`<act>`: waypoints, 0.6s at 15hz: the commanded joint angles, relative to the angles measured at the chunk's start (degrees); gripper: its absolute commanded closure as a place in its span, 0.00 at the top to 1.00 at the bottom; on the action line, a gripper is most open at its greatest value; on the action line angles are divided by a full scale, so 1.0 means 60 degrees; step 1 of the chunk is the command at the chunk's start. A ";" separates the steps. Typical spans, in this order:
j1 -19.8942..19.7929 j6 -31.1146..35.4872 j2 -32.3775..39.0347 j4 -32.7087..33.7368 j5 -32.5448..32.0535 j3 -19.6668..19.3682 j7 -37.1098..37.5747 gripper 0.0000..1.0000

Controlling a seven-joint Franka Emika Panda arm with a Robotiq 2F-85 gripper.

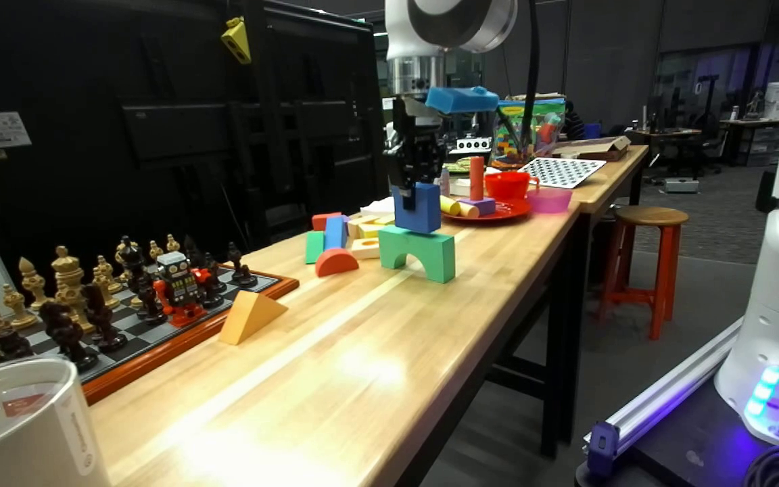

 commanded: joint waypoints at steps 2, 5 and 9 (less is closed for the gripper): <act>-0.0018 -0.0114 0.0026 0.0089 0.0303 -0.0075 -0.0206 0.16; -0.0020 -0.0101 0.0039 0.0069 0.0346 -0.0110 -0.0234 0.16; -0.0016 -0.0101 0.0058 0.0066 0.0459 -0.0135 -0.0263 0.16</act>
